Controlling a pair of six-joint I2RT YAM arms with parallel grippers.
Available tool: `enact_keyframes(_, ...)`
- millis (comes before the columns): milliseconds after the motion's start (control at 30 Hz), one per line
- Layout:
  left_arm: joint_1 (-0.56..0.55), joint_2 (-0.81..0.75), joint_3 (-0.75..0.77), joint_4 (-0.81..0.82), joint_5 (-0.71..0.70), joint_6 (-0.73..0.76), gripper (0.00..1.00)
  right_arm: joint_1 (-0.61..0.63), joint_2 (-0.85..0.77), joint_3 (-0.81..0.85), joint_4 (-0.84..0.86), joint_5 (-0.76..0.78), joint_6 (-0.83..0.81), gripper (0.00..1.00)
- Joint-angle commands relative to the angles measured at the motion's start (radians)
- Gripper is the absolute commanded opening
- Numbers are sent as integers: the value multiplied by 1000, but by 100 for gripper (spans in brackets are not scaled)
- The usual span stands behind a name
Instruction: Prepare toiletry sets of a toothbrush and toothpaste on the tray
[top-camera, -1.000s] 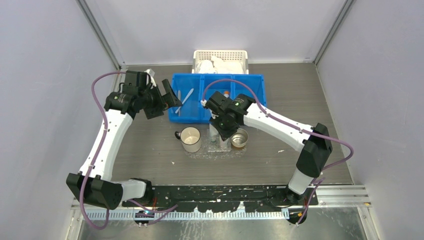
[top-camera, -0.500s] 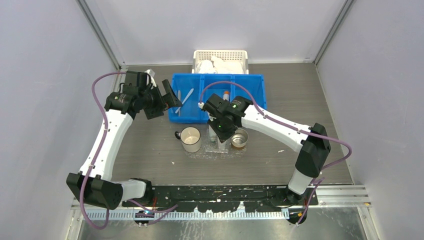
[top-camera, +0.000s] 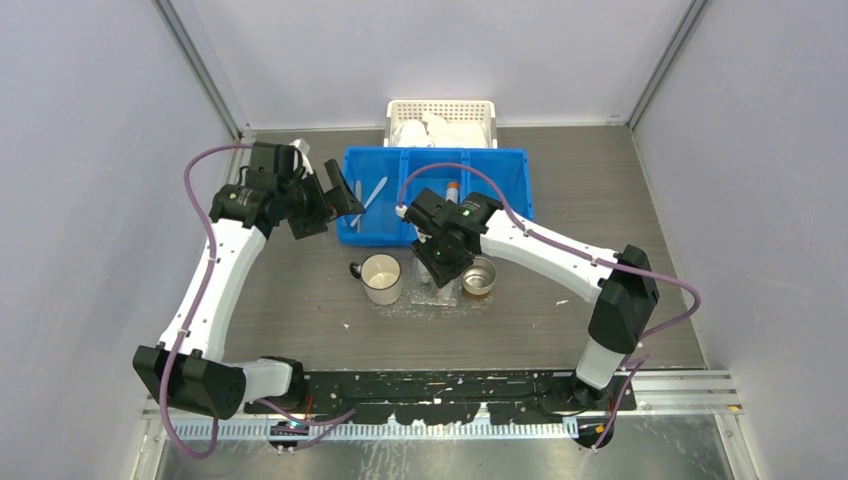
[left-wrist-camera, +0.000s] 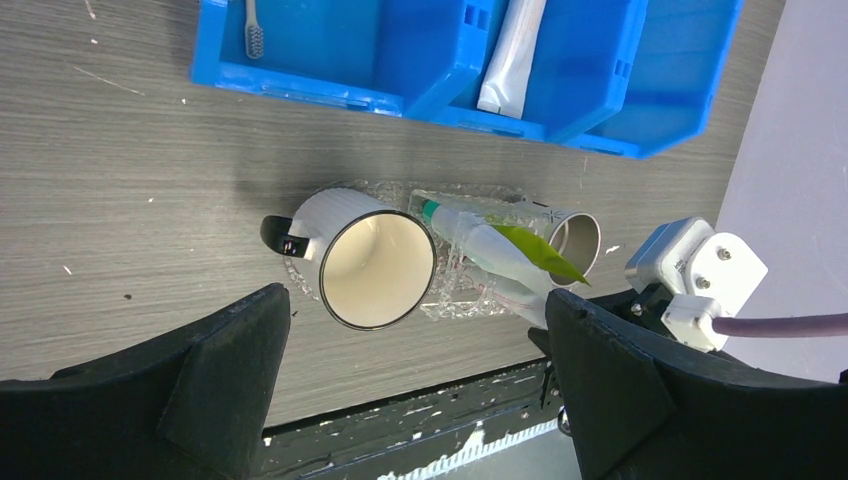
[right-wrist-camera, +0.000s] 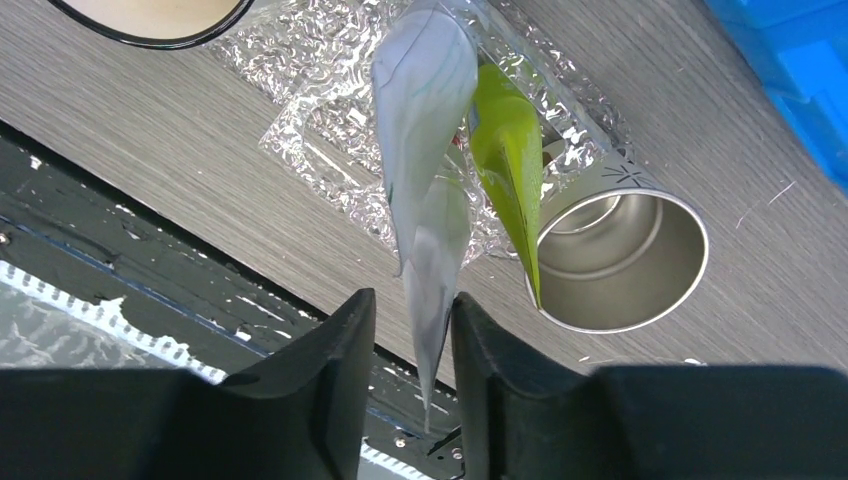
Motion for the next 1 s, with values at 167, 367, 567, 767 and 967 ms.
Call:
enact_keyframes(167,6,-15,5,38,-8,3,100,5,-67,53,-4,31,-1,53)
enact_keyframes(367,6,-12,30,18,-31,16,100,-29,-111,232,-8,110,15,90)
enact_keyframes(567,8,-12,22,26,-7,26,100,-167,42,408,22,145,41,90)
enact_keyframes(767,13,-18,-18,49,14,36,100,-252,348,660,42,73,117,76)
enact_keyframes(967,21,-28,-29,45,7,59,100,-276,592,859,16,106,191,67)
